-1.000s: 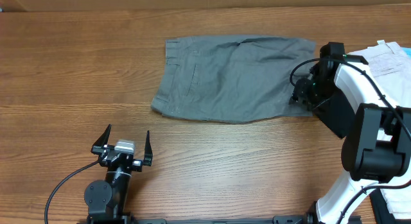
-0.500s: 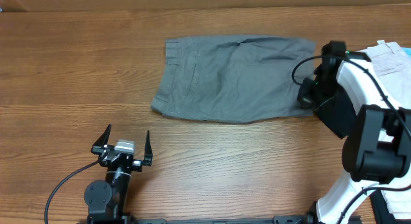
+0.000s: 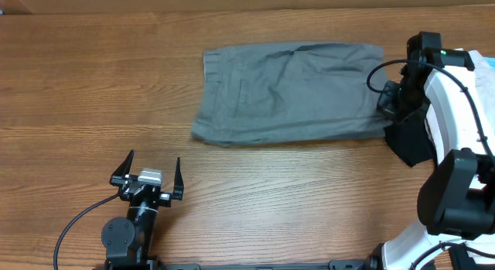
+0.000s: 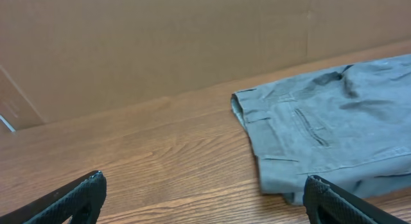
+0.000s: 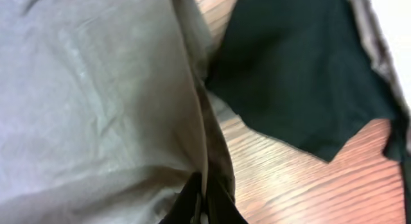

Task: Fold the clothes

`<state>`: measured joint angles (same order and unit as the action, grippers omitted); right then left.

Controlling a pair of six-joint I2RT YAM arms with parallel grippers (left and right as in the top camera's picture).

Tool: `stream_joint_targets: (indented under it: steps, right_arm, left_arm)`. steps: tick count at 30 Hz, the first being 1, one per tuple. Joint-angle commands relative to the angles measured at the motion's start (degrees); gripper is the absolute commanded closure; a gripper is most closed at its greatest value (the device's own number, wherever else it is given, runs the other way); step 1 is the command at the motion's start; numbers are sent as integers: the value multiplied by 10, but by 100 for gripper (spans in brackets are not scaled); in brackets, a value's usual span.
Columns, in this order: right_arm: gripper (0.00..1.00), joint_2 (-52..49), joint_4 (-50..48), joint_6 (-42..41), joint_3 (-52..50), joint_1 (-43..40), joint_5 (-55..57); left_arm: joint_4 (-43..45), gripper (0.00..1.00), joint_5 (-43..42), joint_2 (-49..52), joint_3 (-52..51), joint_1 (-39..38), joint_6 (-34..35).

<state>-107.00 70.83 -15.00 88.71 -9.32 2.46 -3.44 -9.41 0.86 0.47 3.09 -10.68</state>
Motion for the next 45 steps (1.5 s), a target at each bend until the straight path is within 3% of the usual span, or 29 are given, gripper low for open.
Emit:
stream_joint_targets:
  steps: [1,2,4,6,7,8,9,12,19,23,30,35,40,45]
  right_arm:
    - [96,5,-30,-15,-19,-28,42]
    - [96,5,-44,-15,-28,-32,41]
    - [77,5,-68,-15,-46,-40,41]
    - [64,5,-82,-16,-61,-46,39]
    - [40,5,-83,-21,-64,-49,39]
    - [7,5,-84,-24,-66,-51,39]
    - [0,5,-82,-24,-66,-53,39]
    - [0,5,-69,-33,-56,-54,38]
    - [0,5,-41,-33,-23,-54,-7]
    - [0,5,-62,-33,-23,-54,-61]
    - [0,5,-89,-33,-24,-54,-77]
    - [0,5,-88,-33,-24,-54,-78]
    - [0,5,-75,-33,-24,-54,-78]
    - [0,5,-74,-33,-24,-54,-78]
  left_arm:
    - [1,0,-12,-5,-2,3,9]
    - [1,0,-12,-5,-2,3,9]
    - [3,0,-22,-5,-2,3,9]
    - [11,0,-55,-5,-2,3,8]
    - [19,0,-82,-5,-2,3,8]
    - [28,0,-114,-5,-2,3,8]
    - [38,0,-148,-5,-2,3,4]
    - [63,0,-209,-5,-2,3,0]
    - [71,0,-235,5,20,3,19]
    - [69,0,-235,60,71,3,30]
    - [-5,0,-249,319,265,3,26]
    - [-91,0,-341,521,420,3,11]
    - [-122,0,-439,657,476,2,49]
    - [-193,0,-436,768,504,2,69]
